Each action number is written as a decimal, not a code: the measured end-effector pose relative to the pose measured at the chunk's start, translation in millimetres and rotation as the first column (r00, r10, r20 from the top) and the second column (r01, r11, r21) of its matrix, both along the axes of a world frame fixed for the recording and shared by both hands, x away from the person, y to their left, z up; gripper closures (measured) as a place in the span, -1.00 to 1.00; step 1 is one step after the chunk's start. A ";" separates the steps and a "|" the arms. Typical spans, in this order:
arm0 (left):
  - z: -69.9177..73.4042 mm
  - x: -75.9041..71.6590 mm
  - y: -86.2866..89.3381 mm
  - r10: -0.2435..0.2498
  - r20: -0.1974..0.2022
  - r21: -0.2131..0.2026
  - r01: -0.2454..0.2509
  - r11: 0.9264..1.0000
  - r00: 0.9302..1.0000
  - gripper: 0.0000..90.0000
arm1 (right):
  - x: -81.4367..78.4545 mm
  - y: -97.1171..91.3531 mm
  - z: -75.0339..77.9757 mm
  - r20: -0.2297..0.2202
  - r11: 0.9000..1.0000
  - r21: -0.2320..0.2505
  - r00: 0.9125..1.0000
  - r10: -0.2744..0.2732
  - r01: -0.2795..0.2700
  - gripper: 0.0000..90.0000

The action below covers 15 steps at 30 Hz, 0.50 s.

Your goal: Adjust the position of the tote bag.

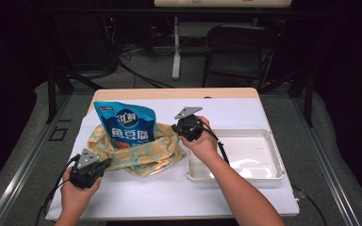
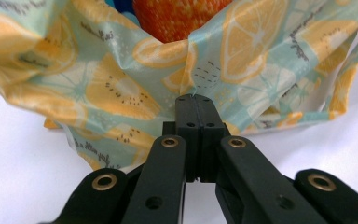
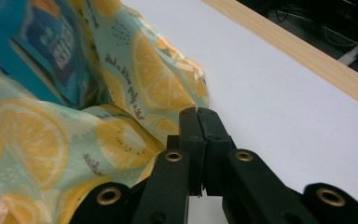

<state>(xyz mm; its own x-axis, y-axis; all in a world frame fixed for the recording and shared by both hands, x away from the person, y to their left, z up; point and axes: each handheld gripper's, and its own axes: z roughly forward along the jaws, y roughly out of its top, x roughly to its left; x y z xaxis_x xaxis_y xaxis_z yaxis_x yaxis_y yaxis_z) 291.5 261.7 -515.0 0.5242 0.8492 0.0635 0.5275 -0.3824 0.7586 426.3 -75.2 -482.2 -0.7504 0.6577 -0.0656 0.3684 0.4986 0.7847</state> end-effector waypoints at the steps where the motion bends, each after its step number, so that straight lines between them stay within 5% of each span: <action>1: -1.5 -1.2 -0.7 -0.004 -0.003 0.013 0.004 1.000 1.000 1.00 | 1.1 -0.3 -1.1 -0.003 1.000 0.000 1.000 -0.003 0.003 1.00; 8: -6.0 -1.8 -3.1 -0.018 -0.028 0.041 0.019 0.999 0.999 1.00 | 4.8 -0.3 -5.5 -0.025 1.000 -0.013 1.000 -0.017 0.017 0.99; 15: -8.2 -2.0 -5.9 -0.023 -0.035 0.045 0.025 0.999 0.999 1.00 | -3.3 0.9 -1.0 -0.001 1.000 -0.003 1.000 0.002 -0.002 0.82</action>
<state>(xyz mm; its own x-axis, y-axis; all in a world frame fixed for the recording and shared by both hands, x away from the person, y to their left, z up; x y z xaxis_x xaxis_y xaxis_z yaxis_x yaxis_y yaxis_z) 289.6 255.8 -523.2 0.5469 0.8330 0.0832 0.5433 -0.4288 0.7218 423.0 -74.3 -483.2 -0.7515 0.6564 -0.0666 0.3687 0.5015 0.7826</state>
